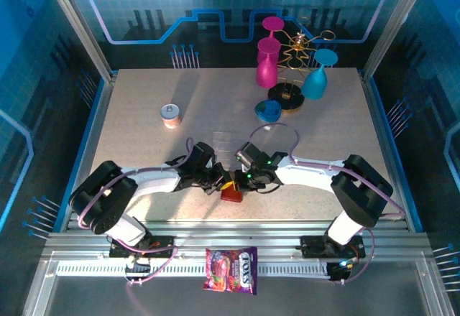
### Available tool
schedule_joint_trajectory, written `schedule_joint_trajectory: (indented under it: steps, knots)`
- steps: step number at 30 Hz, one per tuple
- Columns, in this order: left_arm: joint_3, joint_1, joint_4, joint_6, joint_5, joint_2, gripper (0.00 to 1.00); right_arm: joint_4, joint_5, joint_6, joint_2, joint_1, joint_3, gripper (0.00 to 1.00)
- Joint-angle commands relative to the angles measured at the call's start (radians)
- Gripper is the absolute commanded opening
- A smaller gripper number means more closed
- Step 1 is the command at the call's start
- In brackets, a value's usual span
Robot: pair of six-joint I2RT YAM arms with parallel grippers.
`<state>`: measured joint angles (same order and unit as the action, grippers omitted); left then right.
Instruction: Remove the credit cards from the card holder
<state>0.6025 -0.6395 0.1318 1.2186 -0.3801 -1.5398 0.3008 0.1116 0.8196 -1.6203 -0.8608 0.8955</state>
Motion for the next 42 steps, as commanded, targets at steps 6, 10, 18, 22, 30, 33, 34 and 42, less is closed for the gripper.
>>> schedule_joint_trajectory:
  steps: [6,10,18,22,30,33,34,42]
  knots:
    - [-0.042,-0.012,0.057,0.046,-0.030,-0.056,0.06,-0.100,0.033,0.024,0.041,0.012,-0.050,0.00]
    - [-0.065,-0.010,0.047,0.052,-0.019,-0.060,0.05,-0.056,0.015,0.038,0.068,0.029,-0.067,0.00]
    - [-0.081,-0.010,0.046,0.056,-0.019,-0.078,0.04,0.048,-0.018,0.037,0.128,0.061,-0.080,0.00]
    - [-0.073,-0.011,0.054,0.059,-0.025,-0.083,0.04,0.130,-0.040,0.062,0.126,0.074,-0.071,0.00]
    - [-0.045,-0.010,0.032,0.050,-0.026,-0.071,0.07,0.124,-0.003,0.109,0.118,0.086,-0.091,0.29]
    - [-0.043,-0.011,0.028,0.045,-0.027,-0.069,0.09,0.090,0.016,0.123,0.113,0.091,-0.102,0.35]
    - [-0.043,-0.011,0.029,0.045,-0.026,-0.068,0.09,0.081,0.020,0.128,0.112,0.093,-0.106,0.35]
    - [-0.040,-0.011,0.023,0.045,-0.023,-0.062,0.10,0.105,0.011,0.140,0.088,0.109,-0.106,0.32]
